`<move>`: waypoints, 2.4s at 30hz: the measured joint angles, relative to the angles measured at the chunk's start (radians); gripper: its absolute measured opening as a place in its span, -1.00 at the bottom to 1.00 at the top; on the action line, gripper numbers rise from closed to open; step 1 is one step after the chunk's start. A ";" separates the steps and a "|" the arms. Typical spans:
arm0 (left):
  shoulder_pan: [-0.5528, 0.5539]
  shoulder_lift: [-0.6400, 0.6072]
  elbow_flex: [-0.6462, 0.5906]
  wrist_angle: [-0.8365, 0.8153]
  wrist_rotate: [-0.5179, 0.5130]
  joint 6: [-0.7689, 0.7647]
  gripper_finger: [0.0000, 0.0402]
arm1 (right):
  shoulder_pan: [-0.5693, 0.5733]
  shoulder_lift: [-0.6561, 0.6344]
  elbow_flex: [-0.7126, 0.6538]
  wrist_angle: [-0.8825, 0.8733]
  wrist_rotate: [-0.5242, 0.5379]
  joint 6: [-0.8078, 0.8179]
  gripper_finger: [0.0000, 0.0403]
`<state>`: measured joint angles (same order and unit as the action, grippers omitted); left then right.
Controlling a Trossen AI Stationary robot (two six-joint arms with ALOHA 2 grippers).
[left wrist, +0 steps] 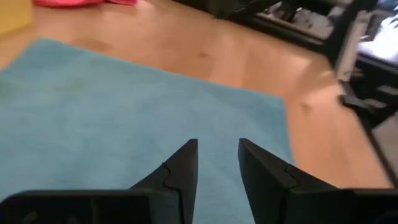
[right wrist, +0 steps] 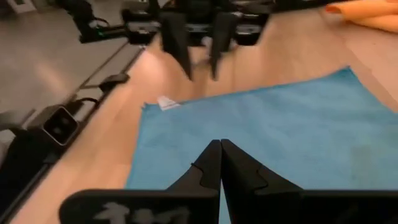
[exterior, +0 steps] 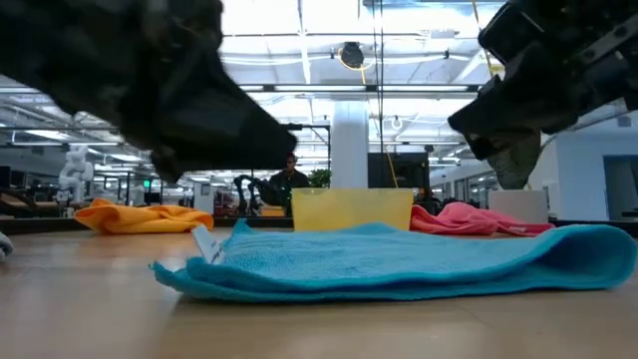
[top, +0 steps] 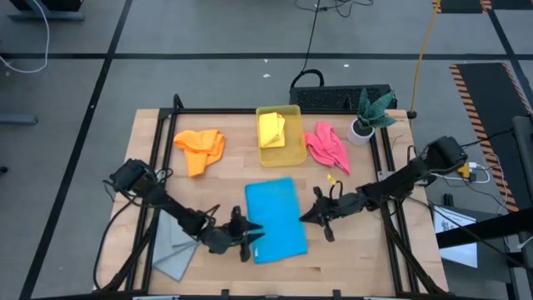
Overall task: Fold microfiber towels
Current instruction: Fold the blue microfiber towel
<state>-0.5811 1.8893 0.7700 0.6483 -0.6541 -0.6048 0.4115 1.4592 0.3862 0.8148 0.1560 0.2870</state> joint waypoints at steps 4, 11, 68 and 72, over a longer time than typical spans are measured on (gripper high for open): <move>0.070 -0.001 0.008 -0.117 0.002 -0.011 -0.41 | 0.030 0.061 0.001 0.019 0.043 0.016 -1.00; 0.174 -0.002 0.008 -0.401 0.077 -0.139 -0.41 | 0.042 0.246 0.070 0.056 0.104 0.066 -1.00; -0.084 -0.093 0.009 -0.341 -0.209 0.304 -0.41 | 0.160 0.524 0.527 -0.107 0.131 -0.366 -0.81; -0.108 -0.093 0.009 -0.324 -0.080 0.281 -0.41 | 0.146 0.524 0.568 -0.189 0.128 -0.355 -0.64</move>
<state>-0.6893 1.7962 0.7790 0.3247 -0.7346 -0.3237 0.5572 1.9831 0.9545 0.6260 0.2839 -0.0681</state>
